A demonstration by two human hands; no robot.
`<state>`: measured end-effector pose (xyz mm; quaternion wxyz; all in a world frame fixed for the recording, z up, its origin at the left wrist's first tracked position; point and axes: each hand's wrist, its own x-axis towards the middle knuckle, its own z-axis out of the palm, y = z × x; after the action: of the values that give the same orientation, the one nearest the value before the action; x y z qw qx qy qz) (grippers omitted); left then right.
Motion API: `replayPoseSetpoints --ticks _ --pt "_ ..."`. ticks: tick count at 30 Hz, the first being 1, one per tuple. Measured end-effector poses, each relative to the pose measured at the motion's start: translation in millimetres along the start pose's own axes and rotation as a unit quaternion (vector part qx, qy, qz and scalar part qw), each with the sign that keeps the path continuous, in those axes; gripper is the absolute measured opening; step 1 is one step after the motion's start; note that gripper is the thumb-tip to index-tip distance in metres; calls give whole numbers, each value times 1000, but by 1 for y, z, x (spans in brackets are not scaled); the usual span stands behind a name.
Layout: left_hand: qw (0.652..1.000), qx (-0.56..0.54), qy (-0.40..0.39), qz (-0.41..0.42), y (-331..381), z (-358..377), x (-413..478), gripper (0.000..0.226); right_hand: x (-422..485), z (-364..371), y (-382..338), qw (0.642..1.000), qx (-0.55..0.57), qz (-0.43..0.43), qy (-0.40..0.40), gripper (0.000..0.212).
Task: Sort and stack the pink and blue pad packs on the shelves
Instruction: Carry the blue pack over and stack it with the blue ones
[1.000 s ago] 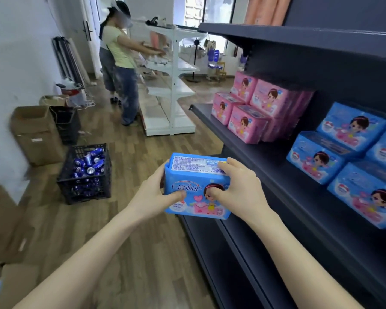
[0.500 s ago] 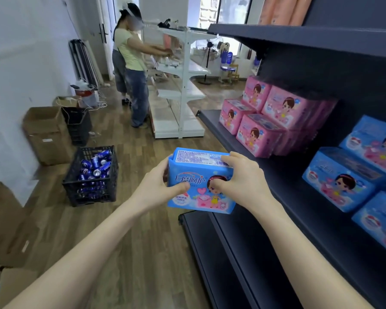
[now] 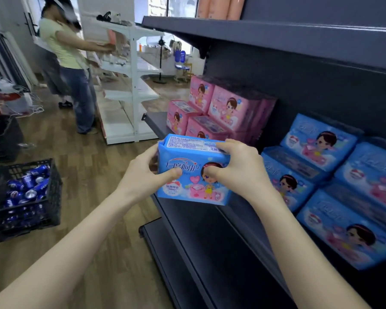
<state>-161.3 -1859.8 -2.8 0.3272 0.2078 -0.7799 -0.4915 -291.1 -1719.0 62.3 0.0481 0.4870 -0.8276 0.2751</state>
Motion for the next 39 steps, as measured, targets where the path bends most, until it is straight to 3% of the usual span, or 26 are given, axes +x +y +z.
replayPoseSetpoints --ticks 6,11,18,22,30,34,39 --pt "997 -25 -61 45 9 39 39 54 -2 -26 25 996 -10 74 44 21" --pt "983 -63 -152 82 16 73 78 52 -6 -45 37 980 -64 165 89 43" --pt "958 -122 -234 113 22 106 114 47 -6 -56 43 947 -100 264 152 43" --pt "946 -148 -259 128 22 119 122 49 -13 -53 44 929 -105 296 197 57" --pt "919 -195 -290 181 28 135 138 53 -17 -44 48 891 -116 273 344 50" --pt "908 -211 -305 195 36 148 154 61 -12 -47 60 882 -123 262 371 49" --pt "888 -209 -352 209 38 169 173 55 -2 -52 84 878 -144 264 371 51"
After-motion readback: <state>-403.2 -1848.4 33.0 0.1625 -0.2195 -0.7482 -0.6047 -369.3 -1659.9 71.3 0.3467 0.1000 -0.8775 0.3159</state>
